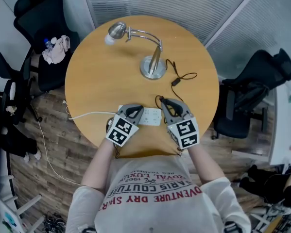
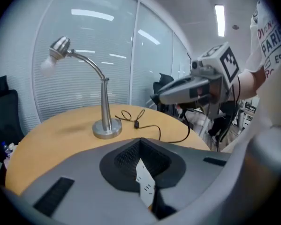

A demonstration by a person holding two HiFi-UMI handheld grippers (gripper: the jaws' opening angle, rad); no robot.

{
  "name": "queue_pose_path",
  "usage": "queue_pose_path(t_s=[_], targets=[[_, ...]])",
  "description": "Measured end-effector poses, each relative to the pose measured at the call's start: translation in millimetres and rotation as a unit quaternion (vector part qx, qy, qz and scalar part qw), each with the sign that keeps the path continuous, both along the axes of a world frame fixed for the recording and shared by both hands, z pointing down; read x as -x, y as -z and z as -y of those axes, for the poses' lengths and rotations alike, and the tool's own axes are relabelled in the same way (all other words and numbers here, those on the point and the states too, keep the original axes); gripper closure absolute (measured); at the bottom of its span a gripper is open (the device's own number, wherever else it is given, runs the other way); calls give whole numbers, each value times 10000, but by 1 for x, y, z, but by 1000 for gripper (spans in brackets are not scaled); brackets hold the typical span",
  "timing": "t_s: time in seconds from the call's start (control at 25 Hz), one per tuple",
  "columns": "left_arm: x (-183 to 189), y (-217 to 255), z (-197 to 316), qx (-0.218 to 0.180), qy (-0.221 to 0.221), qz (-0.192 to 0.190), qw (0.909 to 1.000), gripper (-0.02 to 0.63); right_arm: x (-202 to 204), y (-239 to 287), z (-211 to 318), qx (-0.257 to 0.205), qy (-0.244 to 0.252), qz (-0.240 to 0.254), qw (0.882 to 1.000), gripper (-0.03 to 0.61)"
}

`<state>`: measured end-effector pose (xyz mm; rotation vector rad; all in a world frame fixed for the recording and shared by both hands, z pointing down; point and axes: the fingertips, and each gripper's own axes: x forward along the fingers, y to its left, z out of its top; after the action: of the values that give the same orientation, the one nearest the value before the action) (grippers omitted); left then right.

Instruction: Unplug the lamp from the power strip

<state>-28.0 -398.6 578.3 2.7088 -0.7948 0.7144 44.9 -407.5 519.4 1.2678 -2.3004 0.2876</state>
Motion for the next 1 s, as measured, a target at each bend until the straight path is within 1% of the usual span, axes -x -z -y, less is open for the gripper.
queue_pose_path(t_s=[0.12,0.24,0.36,0.44,0.56,0.64,0.68,0.76,0.84,1.0], targets=[[10,45,9,-447,284,-443,9976,586,-5,21,1,-427,-320,322,9981,506],[24,85,14,-886,608,-754,9913,586,-9,37,0,-821,-554,538,9936,506],[41,121,19,-1318,962,-988,9816,586,-11,59,-3,-1260,-672,867,9859,506],[48,142,17,-1538,1081,-1218,9746,586,-13,73,-6,-1514,-714,1069,9801,506],[55,168,11,-1744,1196,-1720,9621,586,-15,87,-9,-1719,-799,1244,9740,506],[61,179,9,-1943,1213,-1887,9549,586,-17,93,-12,-1788,-834,1322,9714,506],[64,181,8,-2014,1230,-1900,9530,586,-17,96,-13,-1822,-836,1349,9704,506],[66,183,8,-2031,1301,-1866,9524,586,-18,100,-14,-1882,-825,1378,9689,506],[65,181,7,-1965,1353,-1834,9536,586,-17,103,-14,-1915,-808,1367,9686,506],[61,179,4,-1840,1385,-1914,9541,586,-15,101,-16,-1888,-765,1311,9702,506]])
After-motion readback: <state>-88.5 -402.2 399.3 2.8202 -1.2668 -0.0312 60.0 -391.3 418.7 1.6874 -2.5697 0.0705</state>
